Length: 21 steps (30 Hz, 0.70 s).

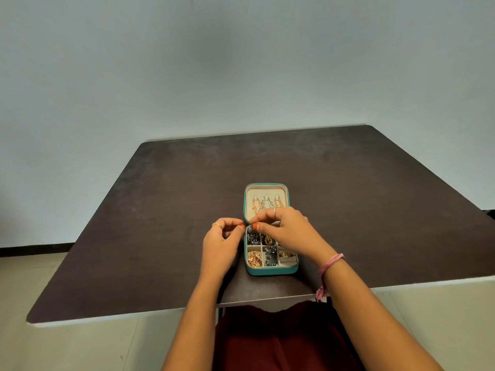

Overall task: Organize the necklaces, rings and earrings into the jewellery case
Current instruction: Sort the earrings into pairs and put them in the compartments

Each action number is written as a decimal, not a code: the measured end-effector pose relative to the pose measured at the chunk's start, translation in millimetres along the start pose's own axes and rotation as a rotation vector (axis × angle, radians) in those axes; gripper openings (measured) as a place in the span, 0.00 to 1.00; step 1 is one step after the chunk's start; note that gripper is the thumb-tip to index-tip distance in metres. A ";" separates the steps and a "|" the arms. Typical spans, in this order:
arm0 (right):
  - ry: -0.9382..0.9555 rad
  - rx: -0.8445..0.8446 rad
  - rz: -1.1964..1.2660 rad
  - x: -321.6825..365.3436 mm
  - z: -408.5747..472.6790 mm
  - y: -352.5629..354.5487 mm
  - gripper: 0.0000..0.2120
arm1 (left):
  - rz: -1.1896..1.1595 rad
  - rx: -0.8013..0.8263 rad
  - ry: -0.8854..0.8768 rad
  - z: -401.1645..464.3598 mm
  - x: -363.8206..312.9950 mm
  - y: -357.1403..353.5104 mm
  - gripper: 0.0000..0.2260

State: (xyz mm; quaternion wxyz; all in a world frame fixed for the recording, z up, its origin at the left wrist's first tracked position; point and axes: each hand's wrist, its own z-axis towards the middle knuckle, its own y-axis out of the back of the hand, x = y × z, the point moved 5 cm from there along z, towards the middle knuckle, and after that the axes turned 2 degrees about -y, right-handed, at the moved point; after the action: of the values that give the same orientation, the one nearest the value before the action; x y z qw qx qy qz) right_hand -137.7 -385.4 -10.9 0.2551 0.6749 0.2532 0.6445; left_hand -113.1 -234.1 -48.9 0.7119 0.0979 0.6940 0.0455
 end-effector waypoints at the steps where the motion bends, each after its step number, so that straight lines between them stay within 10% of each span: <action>1: -0.004 0.000 -0.029 -0.2 0.9 0.5 0.05 | -0.003 -0.002 0.001 0.2 0.1 0.0 0.03; 12: -0.013 -0.023 -0.216 -7.7 14.3 -1.1 0.10 | -0.071 -0.057 0.025 2.8 3.3 2.1 0.04; 21: 0.017 -0.309 0.349 -24.3 1.6 37.3 0.09 | -0.385 -0.172 0.051 4.4 4.9 8.9 0.10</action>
State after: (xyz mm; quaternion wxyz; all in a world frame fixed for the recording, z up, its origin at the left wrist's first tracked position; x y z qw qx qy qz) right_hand -136.7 -429.4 -3.9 0.2378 0.6559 0.0333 0.7156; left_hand -107.9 -224.8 -51.9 0.6955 -0.0990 0.7110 -0.0298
